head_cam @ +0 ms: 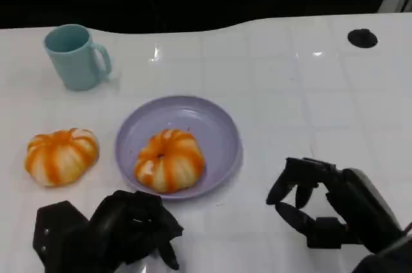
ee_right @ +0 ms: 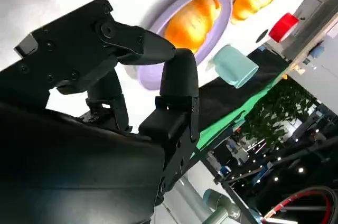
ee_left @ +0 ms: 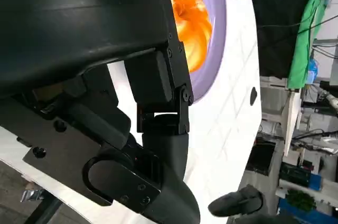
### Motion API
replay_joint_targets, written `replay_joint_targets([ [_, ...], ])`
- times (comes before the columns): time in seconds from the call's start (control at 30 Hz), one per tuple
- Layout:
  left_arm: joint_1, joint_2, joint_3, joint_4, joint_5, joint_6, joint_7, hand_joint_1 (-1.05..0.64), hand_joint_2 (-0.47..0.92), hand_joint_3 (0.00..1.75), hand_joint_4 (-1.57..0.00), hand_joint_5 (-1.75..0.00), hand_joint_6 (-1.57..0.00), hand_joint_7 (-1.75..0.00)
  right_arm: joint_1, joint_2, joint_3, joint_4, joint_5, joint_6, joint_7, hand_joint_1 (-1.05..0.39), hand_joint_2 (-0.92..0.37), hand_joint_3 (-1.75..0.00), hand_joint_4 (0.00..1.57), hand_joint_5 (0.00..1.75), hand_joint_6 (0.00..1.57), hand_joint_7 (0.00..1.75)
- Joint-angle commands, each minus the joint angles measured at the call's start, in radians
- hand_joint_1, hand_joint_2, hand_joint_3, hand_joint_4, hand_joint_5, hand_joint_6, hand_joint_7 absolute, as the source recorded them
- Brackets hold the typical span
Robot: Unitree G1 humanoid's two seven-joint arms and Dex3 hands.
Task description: Grasp the bread from the table and place it into the plate.
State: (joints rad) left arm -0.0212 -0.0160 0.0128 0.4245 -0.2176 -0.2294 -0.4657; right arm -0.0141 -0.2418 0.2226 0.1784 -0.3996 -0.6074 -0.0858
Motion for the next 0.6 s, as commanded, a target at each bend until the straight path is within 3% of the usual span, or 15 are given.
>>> replay_joint_targets([
  [0.03, -0.002, 0.014, 0.008, -0.001, -0.006, 0.007, -0.001, -1.05, 0.77, 0.0, -1.57, -0.84, -1.57, -0.53, 0.036, -0.032, -0.035, 0.01, 0.007, -0.039, -0.009, -0.3, -0.56, -0.91, 0.63, 1.75, 0.55, 1.47],
  [0.23, -0.005, 0.018, 0.011, 0.005, -0.003, 0.003, 0.0, -1.05, 0.78, 0.01, -1.57, -0.85, -1.57, -0.54, 0.065, -0.051, -0.059, 0.036, 0.015, -0.095, -0.009, -0.31, -0.58, -0.9, 0.61, 1.75, 0.54, 1.5],
  [0.6, -0.012, 0.026, 0.028, 0.028, -0.018, -0.013, -0.027, -1.05, 0.77, 0.0, -1.57, -0.84, -1.57, -0.52, 0.083, -0.03, -0.067, 0.096, -0.017, -0.137, -0.056, -0.34, -0.6, -0.89, 0.61, 1.75, 0.52, 1.54],
])
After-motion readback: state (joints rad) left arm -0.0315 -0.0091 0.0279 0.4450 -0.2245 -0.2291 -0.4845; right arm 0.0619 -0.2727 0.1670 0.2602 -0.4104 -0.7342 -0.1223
